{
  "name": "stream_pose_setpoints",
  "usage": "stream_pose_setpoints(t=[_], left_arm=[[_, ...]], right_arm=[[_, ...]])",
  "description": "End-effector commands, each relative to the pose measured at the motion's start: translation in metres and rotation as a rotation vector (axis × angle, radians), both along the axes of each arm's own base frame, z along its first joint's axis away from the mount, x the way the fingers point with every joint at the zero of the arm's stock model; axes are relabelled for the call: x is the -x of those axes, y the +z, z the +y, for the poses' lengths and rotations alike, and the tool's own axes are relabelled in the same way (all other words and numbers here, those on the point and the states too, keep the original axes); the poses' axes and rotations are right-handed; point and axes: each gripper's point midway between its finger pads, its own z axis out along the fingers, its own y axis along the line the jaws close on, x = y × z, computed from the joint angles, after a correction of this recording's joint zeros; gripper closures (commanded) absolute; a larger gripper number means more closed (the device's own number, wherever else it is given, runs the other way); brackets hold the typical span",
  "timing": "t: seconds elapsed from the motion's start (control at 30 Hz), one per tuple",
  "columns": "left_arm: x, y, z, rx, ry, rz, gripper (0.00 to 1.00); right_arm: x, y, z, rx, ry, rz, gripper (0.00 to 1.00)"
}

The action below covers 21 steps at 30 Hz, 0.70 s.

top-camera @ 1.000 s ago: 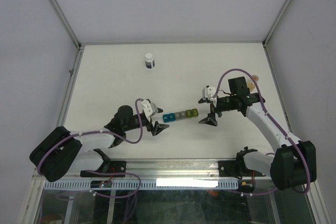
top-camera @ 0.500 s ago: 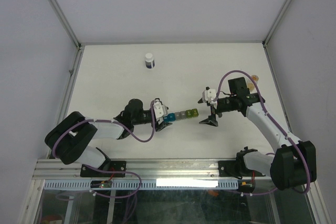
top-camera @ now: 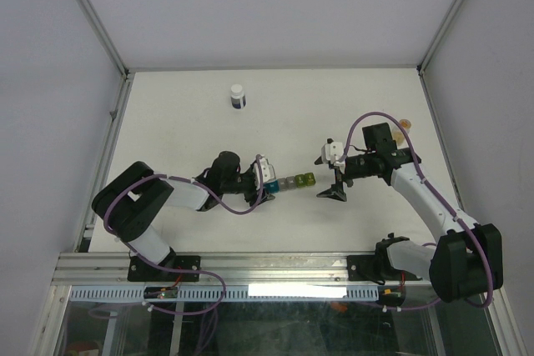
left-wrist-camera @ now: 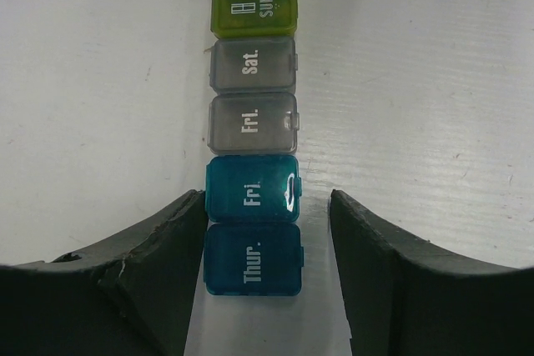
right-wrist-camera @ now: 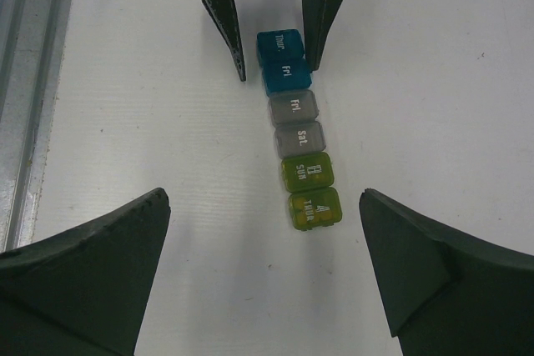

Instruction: Sort the pills into containers

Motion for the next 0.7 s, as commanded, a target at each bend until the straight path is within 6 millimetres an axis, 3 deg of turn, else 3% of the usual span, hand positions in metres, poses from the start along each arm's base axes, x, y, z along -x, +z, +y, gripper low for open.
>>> stream_pose_setpoints(t=[0.0,0.2,0.57,0.67], left_arm=[[-0.005,0.009,-0.015,0.016,-0.047,-0.045,0.40],[0.007,0.010,-0.027,0.026,-0.111,-0.045,0.56],[0.045,0.020,-0.079,0.062,-0.262,-0.075,0.70],[0.046,0.018,-0.088,0.058,-0.248,-0.071,0.72]], right_arm=[[0.002,0.002,0.005,-0.028,0.027,0.000,0.00],[0.005,-0.008,0.004,-0.011,0.049,0.003,0.01],[0.015,-0.046,-0.005,0.067,0.118,-0.060,0.03],[0.020,-0.055,-0.010,0.095,0.129,-0.044,0.04]])
